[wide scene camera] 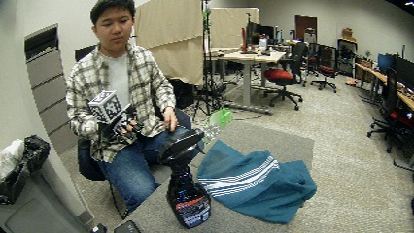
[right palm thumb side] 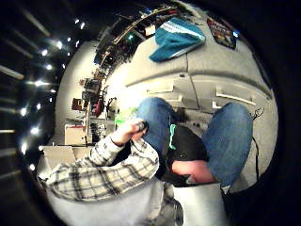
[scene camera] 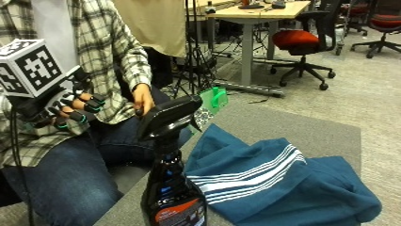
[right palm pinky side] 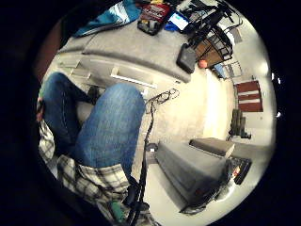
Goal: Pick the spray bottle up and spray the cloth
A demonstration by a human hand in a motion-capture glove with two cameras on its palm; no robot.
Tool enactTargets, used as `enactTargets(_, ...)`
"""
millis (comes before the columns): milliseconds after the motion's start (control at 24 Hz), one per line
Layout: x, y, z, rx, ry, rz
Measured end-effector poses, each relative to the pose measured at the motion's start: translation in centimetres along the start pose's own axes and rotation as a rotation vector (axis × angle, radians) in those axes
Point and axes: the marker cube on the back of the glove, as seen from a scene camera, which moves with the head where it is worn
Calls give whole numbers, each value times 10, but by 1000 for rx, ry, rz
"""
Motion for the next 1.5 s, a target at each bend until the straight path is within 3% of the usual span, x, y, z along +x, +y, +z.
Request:
enactTargets(417,44,-80,-35,117,-50,50)
enactTargets(959,109,-186,-46,142,-254,129)
enactTargets(1501,152,-266,-12,311,-829,108)
